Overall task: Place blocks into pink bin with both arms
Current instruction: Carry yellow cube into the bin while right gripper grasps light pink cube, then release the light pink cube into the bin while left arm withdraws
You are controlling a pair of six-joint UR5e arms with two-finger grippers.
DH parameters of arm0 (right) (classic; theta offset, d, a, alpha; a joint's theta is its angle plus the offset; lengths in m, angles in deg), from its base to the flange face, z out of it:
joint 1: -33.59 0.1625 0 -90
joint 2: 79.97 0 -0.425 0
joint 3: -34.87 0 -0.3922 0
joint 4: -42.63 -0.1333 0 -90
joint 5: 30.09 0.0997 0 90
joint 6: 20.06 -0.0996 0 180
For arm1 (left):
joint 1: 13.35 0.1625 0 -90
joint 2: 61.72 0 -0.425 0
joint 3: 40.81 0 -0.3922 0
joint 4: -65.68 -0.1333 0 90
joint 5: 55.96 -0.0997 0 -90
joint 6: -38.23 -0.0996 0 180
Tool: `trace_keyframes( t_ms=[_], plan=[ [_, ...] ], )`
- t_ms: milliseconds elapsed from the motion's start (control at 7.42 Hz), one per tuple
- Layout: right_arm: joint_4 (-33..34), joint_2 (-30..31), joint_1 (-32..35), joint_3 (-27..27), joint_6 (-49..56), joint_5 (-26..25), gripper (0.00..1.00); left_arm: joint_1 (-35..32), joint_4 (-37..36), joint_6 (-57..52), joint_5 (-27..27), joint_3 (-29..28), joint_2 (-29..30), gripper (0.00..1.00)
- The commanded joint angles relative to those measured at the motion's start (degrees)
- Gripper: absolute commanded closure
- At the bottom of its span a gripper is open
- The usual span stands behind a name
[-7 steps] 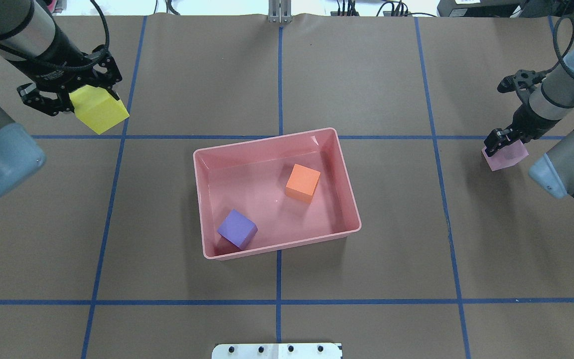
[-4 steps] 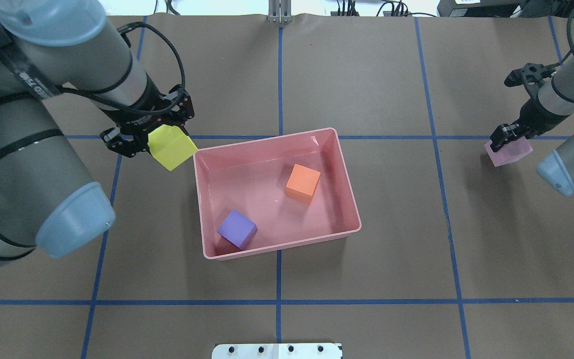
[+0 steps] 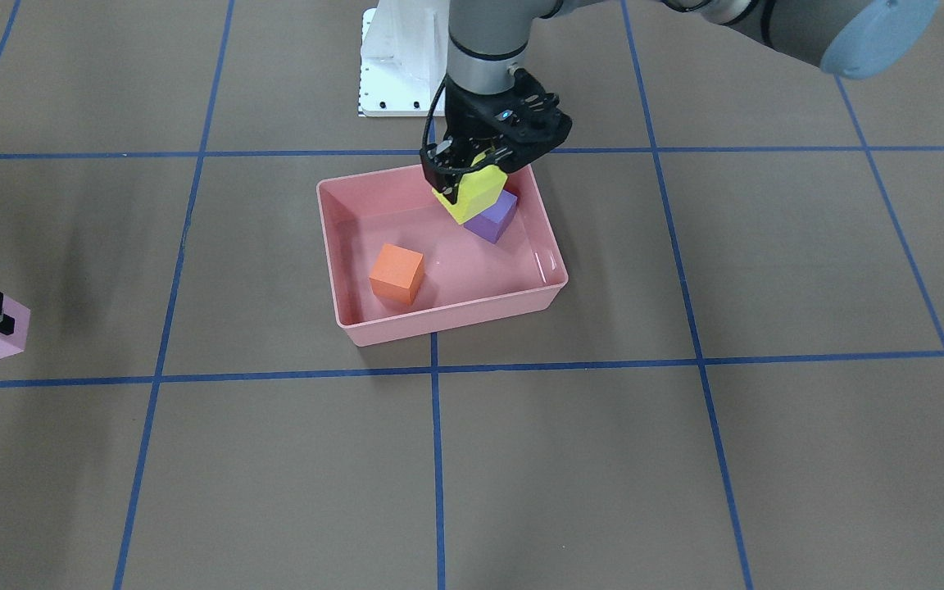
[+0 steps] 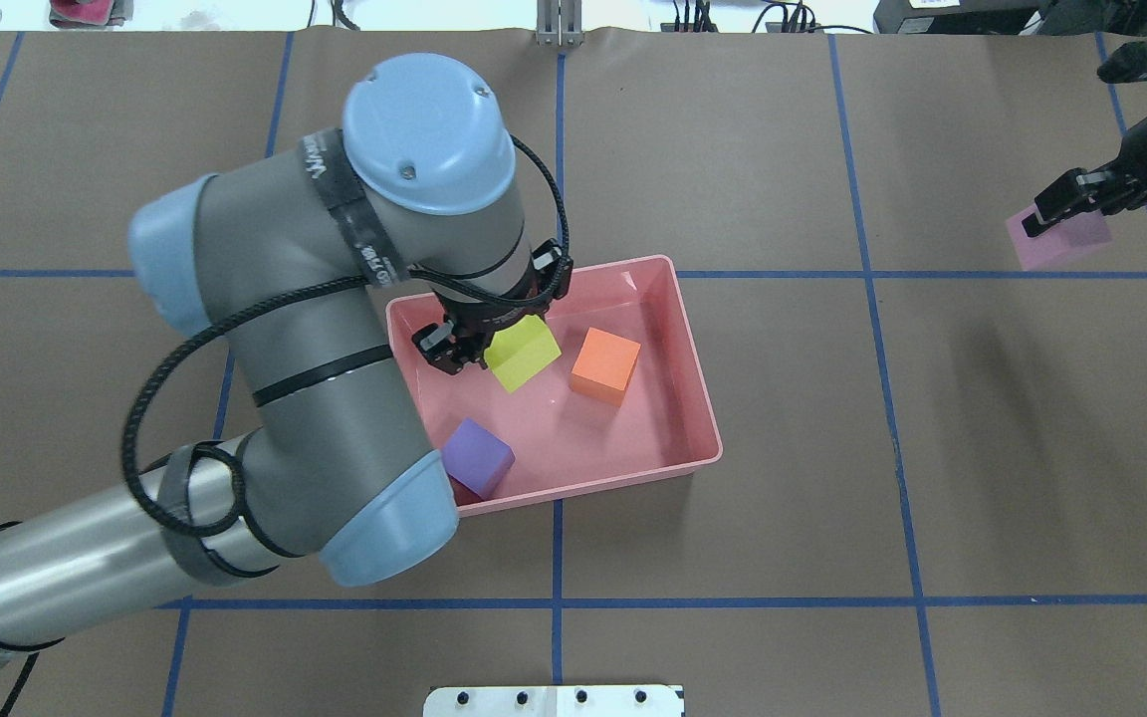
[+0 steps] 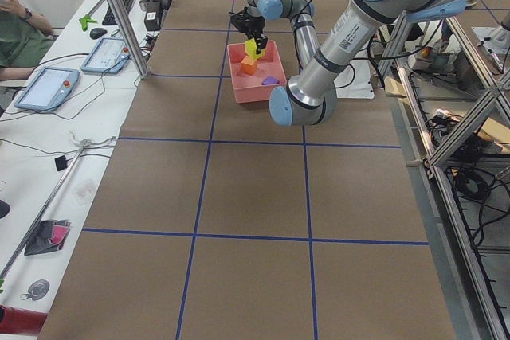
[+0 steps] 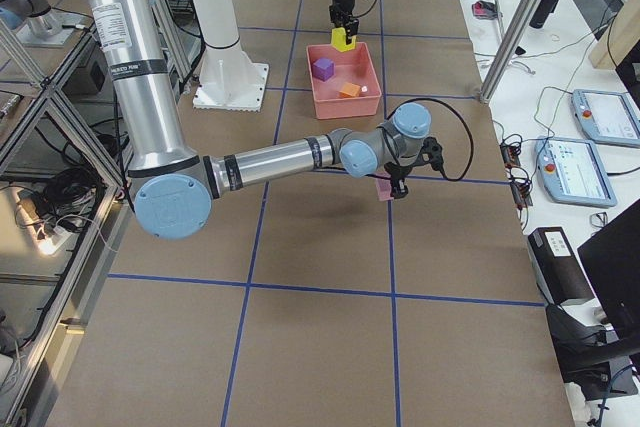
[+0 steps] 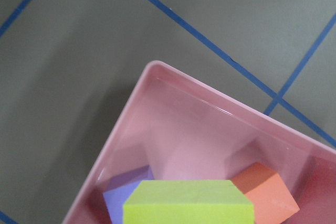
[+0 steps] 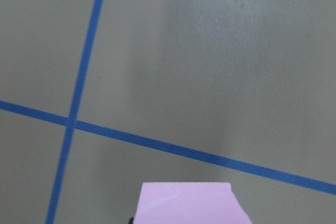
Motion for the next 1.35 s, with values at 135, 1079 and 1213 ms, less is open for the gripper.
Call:
trace_keyframes(
  t_ms=[135,1079,1213],
  plan=[
    [14.16,-6.15,2.66,-6.42,-0.49,4.91,1.00,1.97,4.90,-0.66,-2.63,-6.35,0.99,0.00],
    [23.69,-23.14,-24.45,-15.60,-31.05,-9.38,1.00,-16.60,-20.33,-44.14,5.34,13.84,-8.79,0.00],
    [19.66,-23.24,-29.46,-14.46,-33.60,-14.55,1.00,-22.31,-19.98,-55.91,7.72,15.69,-14.51,0.00]
  ],
)
